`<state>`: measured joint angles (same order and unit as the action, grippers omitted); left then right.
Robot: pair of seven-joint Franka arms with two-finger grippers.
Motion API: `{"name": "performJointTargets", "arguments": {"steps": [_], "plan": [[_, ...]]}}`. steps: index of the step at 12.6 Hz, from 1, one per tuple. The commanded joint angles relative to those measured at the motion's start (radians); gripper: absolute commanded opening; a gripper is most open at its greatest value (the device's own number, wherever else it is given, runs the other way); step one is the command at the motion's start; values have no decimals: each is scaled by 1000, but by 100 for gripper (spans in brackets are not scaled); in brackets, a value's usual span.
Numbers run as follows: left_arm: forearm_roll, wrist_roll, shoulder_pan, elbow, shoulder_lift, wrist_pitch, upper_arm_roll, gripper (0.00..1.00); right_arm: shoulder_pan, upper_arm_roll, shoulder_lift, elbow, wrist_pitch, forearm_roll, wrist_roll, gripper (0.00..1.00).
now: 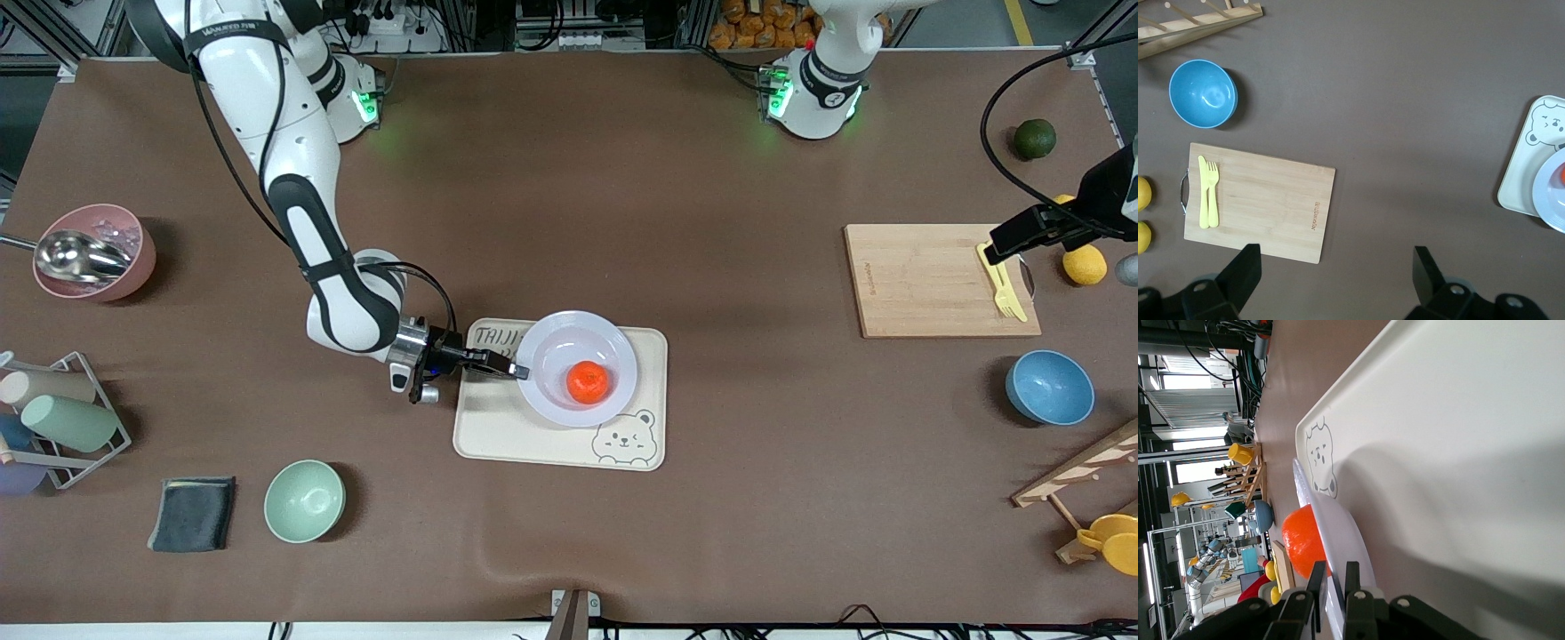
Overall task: Place orange and plate with both arms
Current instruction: 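Slide the plate with the right gripper onto the bear tray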
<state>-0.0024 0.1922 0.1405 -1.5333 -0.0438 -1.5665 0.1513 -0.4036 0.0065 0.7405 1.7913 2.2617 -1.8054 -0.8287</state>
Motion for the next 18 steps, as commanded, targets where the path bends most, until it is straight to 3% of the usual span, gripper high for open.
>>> {"name": "performJointTargets", "arguments": {"steps": [1,5,11,15,18], "plan": [[-10,-10,-2,-1,2,-9,2,100,15,9,16,-17,1,-2,0,46],[-10,-10,-1,-1,2,-10,2,100,15,6,16,-15,35,43,14,46],[-11,-8,-2,1,2,-12,2,100,42,0,5,-15,35,198,135,46],[-11,-10,-1,-1,1,-18,2,100,46,0,-29,-27,29,400,392,45],[-11,-10,-1,-1,1,-18,2,100,60,-13,-62,-27,4,503,503,49]]}}
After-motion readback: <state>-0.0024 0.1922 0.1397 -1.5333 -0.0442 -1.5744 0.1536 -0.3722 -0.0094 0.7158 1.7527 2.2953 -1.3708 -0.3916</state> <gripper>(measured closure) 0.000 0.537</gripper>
